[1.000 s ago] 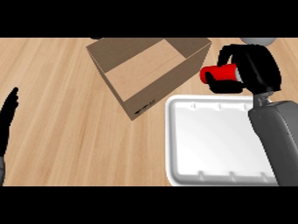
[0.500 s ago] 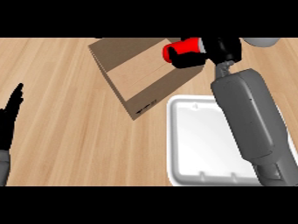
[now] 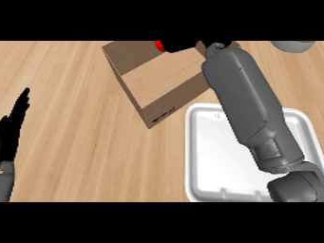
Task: Pick the can from the tray and place it in the cardboard box
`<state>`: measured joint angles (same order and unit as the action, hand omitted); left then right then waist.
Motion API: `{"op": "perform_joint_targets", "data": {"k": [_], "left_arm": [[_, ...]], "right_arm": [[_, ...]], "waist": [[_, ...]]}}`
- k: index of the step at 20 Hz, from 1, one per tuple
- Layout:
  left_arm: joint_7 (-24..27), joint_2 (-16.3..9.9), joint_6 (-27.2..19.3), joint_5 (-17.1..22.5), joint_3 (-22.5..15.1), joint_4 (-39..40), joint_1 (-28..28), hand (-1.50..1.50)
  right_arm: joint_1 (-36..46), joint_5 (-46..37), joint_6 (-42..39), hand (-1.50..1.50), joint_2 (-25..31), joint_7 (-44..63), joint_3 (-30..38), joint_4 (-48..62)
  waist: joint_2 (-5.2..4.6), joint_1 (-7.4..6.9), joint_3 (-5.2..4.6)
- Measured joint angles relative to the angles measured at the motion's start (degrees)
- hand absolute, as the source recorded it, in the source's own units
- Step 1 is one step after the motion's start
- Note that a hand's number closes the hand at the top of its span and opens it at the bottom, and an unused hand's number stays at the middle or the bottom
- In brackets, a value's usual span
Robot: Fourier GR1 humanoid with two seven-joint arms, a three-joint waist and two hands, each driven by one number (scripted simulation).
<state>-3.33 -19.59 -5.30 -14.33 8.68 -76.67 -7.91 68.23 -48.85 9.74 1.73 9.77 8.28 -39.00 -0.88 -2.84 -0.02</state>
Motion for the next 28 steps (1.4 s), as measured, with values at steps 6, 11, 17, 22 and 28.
{"op": "perform_joint_targets", "data": {"k": [6,11,17,22,28], "left_arm": [[0.3,-0.1,0.8,0.3,0.1,0.9,-1.8,0.00],[0.7,0.1,1.0,0.0,-0.3,1.9,-2.9,0.00],[0.1,0.7,1.0,-0.4,-1.1,1.2,-3.9,0.00],[0.3,0.4,1.3,-0.6,-1.1,1.4,-4.2,0.00],[0.2,0.6,1.4,-0.5,-1.0,1.6,-4.3,0.00]], "right_arm": [[5.8,0.3,5.4,1.50,-0.6,-2.3,2.7,12.6],[7.9,-0.9,9.7,-1.50,-0.3,-0.8,3.8,19.8],[8.7,2.1,10.6,-1.50,-0.3,0.1,7.8,24.7],[8.2,3.7,13.0,-1.50,-0.8,-3.6,9.8,25.9],[7.8,6.8,18.3,-1.50,-0.9,-10.6,13.1,24.1]], "waist": [[-0.63,-1.11,-0.02],[-1.19,-2.06,-0.05],[-1.71,-3.23,0.00],[-1.87,-3.55,0.03],[-1.82,-3.47,0.07]]}}
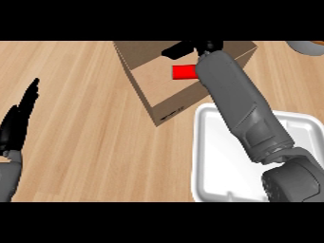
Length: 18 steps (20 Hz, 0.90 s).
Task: Pick the can from the tray and place it in the cardboard box
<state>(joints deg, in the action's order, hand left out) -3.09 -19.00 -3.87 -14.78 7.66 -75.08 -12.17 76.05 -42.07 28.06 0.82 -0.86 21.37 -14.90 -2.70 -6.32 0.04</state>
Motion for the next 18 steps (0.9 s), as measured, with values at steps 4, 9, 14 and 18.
{"op": "perform_joint_targets", "data": {"k": [4,9,14,18], "left_arm": [[-0.5,-0.3,-0.2,0.1,0.5,0.0,-0.2,0.00],[-0.4,-0.1,-0.7,-0.2,0.8,-0.1,0.7,0.00],[0.5,0.0,-1.1,-0.1,1.5,-0.3,2.5,0.00],[-0.2,-0.2,-0.7,0.2,2.0,-1.3,4.0,0.00]], "right_arm": [[-1.4,4.2,2.5,-1.50,0.8,-5.9,4.0,-1.9],[-1.9,9.3,-0.4,-1.50,4.0,-12.0,8.5,-2.7],[-3.9,12.9,-4.1,-1.50,8.8,-15.9,11.7,-2.1],[-6.2,14.4,-6.8,-1.50,12.9,-17.0,12.6,-1.8]], "waist": [[0.27,0.73,0.04],[0.73,1.72,0.04],[1.31,2.92,0.03],[1.78,3.89,0.01]]}}
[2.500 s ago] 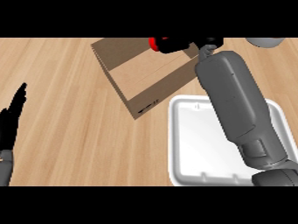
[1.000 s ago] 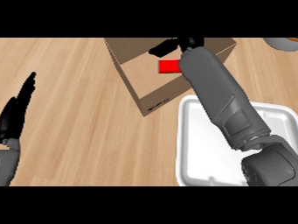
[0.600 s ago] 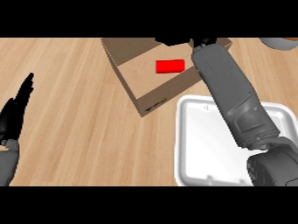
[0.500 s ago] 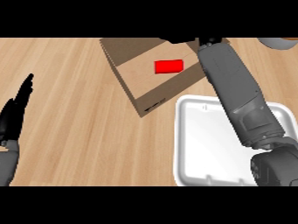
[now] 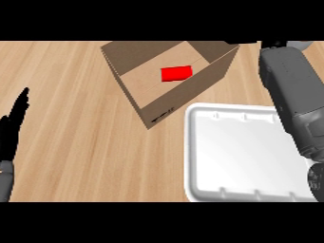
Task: Pick the can from the tray and place it in the cardboard box
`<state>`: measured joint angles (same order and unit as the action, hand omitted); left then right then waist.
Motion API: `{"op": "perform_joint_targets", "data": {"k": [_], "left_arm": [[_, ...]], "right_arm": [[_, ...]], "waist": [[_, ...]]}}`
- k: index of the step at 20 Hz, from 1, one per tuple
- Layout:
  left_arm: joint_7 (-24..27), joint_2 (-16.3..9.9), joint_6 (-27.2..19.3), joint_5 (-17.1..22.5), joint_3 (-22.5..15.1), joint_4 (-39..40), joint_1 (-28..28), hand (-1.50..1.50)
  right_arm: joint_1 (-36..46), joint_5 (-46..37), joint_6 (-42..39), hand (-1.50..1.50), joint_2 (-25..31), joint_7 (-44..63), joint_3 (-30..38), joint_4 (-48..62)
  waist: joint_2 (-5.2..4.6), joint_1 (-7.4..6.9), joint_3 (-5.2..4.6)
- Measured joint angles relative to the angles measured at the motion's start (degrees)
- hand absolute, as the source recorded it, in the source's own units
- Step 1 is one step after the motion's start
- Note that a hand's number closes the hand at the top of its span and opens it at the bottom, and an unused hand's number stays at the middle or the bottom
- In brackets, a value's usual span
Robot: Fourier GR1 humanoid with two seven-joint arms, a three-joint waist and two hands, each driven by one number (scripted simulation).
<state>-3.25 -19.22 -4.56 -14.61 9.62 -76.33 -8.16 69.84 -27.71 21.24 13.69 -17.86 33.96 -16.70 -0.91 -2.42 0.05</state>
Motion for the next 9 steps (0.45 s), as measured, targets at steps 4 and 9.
{"op": "perform_joint_targets", "data": {"k": [4,9], "left_arm": [[-0.1,0.6,-0.9,-0.6,0.0,-0.1,0.5,0.00],[-0.2,0.2,-0.3,-0.4,0.7,0.0,0.9,0.00]], "right_arm": [[-3.8,1.1,-4.9,-1.50,4.7,-2.7,0.2,-0.1],[-8.3,1.9,-11.7,-1.50,9.1,-4.8,-0.9,-0.7]], "waist": [[0.25,0.77,0.00],[0.51,1.43,-0.01]]}}
